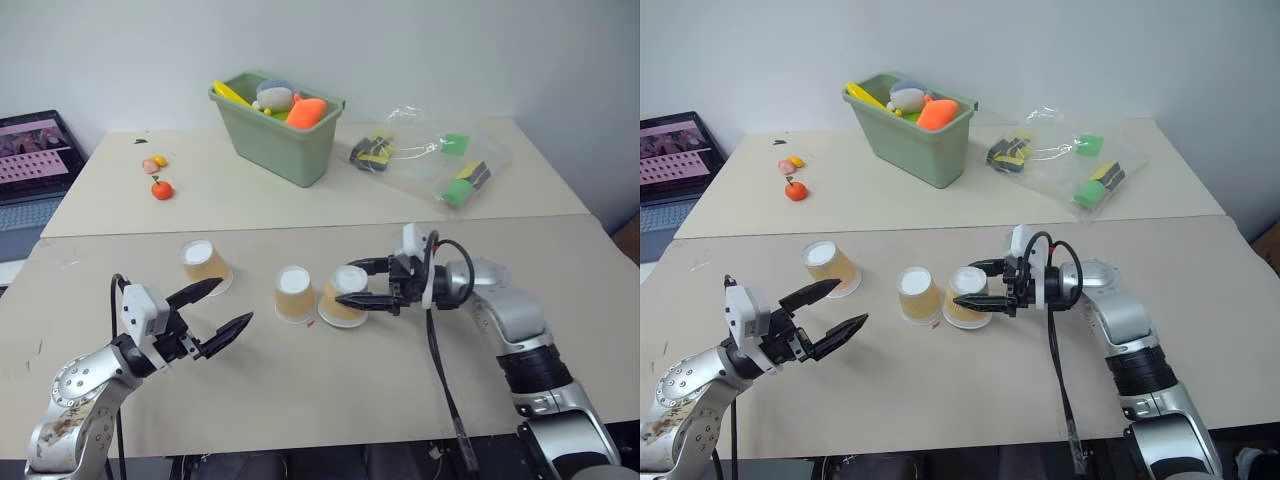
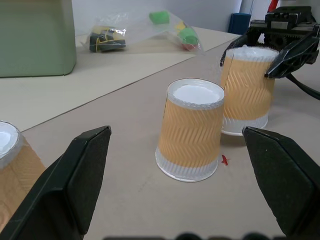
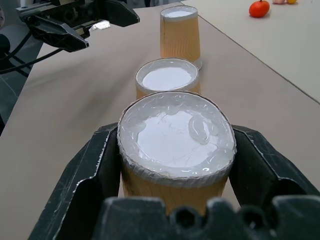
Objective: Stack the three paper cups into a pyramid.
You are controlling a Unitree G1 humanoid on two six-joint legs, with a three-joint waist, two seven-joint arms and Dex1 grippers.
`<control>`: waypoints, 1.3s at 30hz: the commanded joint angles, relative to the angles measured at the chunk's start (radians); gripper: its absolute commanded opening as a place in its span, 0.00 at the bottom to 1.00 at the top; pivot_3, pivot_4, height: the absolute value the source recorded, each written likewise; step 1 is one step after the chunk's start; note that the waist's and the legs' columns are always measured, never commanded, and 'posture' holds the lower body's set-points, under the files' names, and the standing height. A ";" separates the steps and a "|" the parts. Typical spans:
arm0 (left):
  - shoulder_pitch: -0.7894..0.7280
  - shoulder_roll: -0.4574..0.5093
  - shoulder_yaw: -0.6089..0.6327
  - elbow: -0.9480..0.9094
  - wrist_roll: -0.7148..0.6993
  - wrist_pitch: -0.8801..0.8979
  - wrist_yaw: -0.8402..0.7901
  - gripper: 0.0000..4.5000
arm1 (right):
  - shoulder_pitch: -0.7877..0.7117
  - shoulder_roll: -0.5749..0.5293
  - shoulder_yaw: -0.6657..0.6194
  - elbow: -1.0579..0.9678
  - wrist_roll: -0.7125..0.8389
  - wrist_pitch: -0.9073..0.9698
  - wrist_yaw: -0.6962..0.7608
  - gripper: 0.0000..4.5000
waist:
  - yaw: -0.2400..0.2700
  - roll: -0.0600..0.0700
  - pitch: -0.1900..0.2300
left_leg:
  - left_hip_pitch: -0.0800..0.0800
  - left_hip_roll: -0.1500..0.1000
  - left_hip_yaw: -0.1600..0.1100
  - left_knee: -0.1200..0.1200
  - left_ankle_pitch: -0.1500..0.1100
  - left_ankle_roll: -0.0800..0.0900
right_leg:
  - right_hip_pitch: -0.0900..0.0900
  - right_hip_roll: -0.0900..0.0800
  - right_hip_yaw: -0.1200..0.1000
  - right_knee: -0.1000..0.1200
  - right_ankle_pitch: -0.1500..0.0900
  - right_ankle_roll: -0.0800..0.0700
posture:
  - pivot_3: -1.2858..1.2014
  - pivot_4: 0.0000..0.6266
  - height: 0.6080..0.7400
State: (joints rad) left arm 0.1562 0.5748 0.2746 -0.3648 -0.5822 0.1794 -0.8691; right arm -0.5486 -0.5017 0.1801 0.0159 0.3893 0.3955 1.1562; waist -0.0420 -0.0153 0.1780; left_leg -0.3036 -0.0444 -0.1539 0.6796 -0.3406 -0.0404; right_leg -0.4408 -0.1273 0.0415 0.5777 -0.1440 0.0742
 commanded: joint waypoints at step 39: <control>-0.016 -0.039 0.153 -0.044 -0.128 0.083 0.181 1.00 | -0.039 -0.213 -0.254 0.047 0.117 0.172 -0.013 0.99 | 0.004 0.000 0.000 | -0.004 0.000 0.001 0.000 0.000 0.000 | 0.001 0.001 0.000 0.000 0.000 0.000 | 0.52 0.24 1.00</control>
State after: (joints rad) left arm 0.1288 0.5445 0.3501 -0.4159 -0.6729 0.2626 -0.7269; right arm -0.5780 -0.6971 -0.0163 -0.0069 0.5499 0.6527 1.1789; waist -0.0382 -0.0156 0.1781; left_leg -0.3070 -0.0439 -0.1531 0.6795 -0.3403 -0.0408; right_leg -0.4393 -0.1268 0.0415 0.5777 -0.1436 0.0741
